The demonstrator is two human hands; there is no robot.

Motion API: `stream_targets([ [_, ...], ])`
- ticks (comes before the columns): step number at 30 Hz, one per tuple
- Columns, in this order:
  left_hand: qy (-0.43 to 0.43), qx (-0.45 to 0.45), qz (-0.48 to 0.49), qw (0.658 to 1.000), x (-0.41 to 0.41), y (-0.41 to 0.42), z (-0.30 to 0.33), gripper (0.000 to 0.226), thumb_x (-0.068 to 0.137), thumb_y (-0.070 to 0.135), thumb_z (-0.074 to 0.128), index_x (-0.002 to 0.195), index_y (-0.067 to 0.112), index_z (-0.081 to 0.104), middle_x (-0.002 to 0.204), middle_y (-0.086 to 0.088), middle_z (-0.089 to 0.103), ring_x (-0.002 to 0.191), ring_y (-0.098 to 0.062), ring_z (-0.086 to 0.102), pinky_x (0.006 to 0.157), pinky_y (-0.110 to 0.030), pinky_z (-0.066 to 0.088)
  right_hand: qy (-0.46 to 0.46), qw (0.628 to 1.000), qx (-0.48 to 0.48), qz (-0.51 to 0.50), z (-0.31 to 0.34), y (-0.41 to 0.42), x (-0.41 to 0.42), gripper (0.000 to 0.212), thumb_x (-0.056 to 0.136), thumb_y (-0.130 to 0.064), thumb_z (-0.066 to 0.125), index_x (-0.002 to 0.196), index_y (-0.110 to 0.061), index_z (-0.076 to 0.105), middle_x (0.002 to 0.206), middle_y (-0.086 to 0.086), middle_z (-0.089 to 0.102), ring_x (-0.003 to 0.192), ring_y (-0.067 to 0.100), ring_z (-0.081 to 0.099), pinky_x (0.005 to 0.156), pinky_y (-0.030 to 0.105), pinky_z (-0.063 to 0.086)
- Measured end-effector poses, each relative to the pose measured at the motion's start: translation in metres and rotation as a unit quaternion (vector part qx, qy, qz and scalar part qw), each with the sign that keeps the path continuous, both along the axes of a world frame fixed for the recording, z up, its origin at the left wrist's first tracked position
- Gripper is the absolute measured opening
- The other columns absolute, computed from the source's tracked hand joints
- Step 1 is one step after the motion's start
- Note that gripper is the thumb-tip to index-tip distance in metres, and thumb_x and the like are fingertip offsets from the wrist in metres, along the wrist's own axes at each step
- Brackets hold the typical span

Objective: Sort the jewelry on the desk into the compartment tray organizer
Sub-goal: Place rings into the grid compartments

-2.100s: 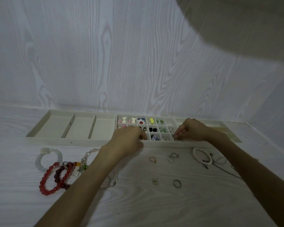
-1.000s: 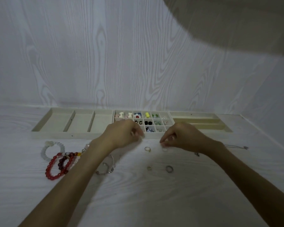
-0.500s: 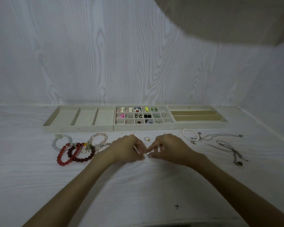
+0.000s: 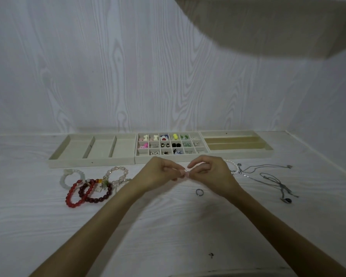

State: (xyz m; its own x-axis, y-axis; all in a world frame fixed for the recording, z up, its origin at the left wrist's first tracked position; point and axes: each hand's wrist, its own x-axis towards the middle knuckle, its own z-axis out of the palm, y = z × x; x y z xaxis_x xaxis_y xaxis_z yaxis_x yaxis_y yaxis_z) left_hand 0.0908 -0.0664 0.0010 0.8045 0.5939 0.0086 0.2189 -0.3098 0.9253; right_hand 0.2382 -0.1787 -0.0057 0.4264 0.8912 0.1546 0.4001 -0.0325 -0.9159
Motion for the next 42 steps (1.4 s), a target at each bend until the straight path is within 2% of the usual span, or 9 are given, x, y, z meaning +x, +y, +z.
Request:
stream_targets([
  [5,-0.019,0.001,0.013,1.000,0.010,-0.001,0.002,0.013,0.085,0.020,0.069,0.092,0.011,0.076,0.050,0.018,0.063,0.050,0.010,0.055,0.044,-0.001,0.033,0.003,1.000,0.019,0.010,0.003,-0.002,0.005,0.018,0.072,-0.009,0.080,0.085,-0.018,0.071,0.070,0.002,0.074,0.068,0.011,0.071,0.063,0.014,0.051],
  [17,-0.023,-0.027,0.029,0.999,0.024,0.004,0.007,0.016,0.086,0.035,0.065,0.080,0.023,0.075,0.077,0.013,0.073,0.057,0.008,0.056,0.045,-0.005,0.037,-0.027,0.998,0.050,0.000,0.010,-0.002,0.014,0.018,0.076,-0.010,0.076,0.086,-0.025,0.073,0.069,-0.010,0.072,0.063,0.007,0.069,0.059,0.012,0.051],
  [25,0.007,-0.268,-0.008,0.963,0.041,0.011,0.009,0.023,0.084,0.030,0.068,0.101,0.016,0.074,0.083,0.015,0.071,0.058,0.004,0.054,0.038,-0.010,0.033,-0.074,0.989,0.102,-0.076,0.001,0.005,0.024,0.019,0.081,-0.012,0.070,0.100,-0.010,0.072,0.081,-0.001,0.073,0.068,0.002,0.069,0.062,0.012,0.052],
  [29,0.073,-0.100,-0.036,0.992,0.049,0.014,0.015,0.023,0.090,0.038,0.060,0.096,0.020,0.072,0.074,0.023,0.066,0.065,0.004,0.054,0.051,-0.012,0.041,-0.101,0.990,0.075,-0.062,0.009,0.006,0.032,0.012,0.082,-0.010,0.068,0.092,-0.013,0.073,0.077,0.003,0.073,0.063,0.002,0.068,0.058,0.011,0.050],
  [31,0.095,-0.004,-0.075,0.993,0.053,0.014,0.020,0.026,0.094,0.037,0.054,0.093,0.016,0.070,0.061,0.023,0.061,0.052,0.007,0.050,0.049,-0.007,0.038,-0.144,0.986,0.068,-0.055,0.015,0.006,0.037,0.010,0.081,-0.015,0.069,0.088,-0.019,0.074,0.078,0.000,0.074,0.065,0.000,0.067,0.062,0.012,0.053],
  [34,0.120,0.081,-0.113,0.983,0.062,0.017,0.031,0.036,0.098,0.031,0.047,0.081,0.003,0.062,0.059,0.002,0.044,0.044,-0.005,0.038,0.040,-0.007,0.029,-0.284,0.956,0.039,-0.059,0.020,0.007,0.042,0.014,0.084,-0.024,0.067,0.093,-0.017,0.075,0.082,-0.003,0.074,0.070,0.004,0.067,0.067,0.021,0.055],
  [36,0.123,0.130,-0.127,0.976,0.071,0.019,0.038,0.036,0.098,0.028,0.044,0.068,0.010,0.048,0.060,-0.004,0.032,0.050,-0.013,0.029,0.045,-0.016,0.027,-0.395,0.913,0.053,-0.090,0.021,0.008,0.042,0.014,0.087,-0.023,0.064,0.093,-0.016,0.074,0.078,-0.004,0.073,0.067,0.009,0.065,0.061,0.025,0.050],
  [39,0.115,0.135,-0.131,0.975,0.085,0.022,0.044,0.028,0.098,0.026,0.044,0.076,0.010,0.050,0.071,-0.010,0.040,0.064,-0.023,0.036,0.050,-0.022,0.032,-0.462,0.868,0.112,-0.141,0.024,0.011,0.044,0.006,0.082,-0.017,0.069,0.083,-0.016,0.074,0.069,-0.005,0.071,0.059,0.006,0.059,0.055,0.020,0.040],
  [42,0.078,0.055,-0.123,0.988,0.097,0.029,0.043,0.018,0.097,0.022,0.050,0.083,0.015,0.058,0.079,-0.006,0.055,0.070,-0.016,0.049,0.048,-0.016,0.041,-0.411,0.887,0.141,-0.158,0.027,0.017,0.059,0.004,0.077,-0.016,0.073,0.078,-0.014,0.076,0.063,-0.003,0.070,0.055,0.009,0.060,0.053,0.022,0.045],
])
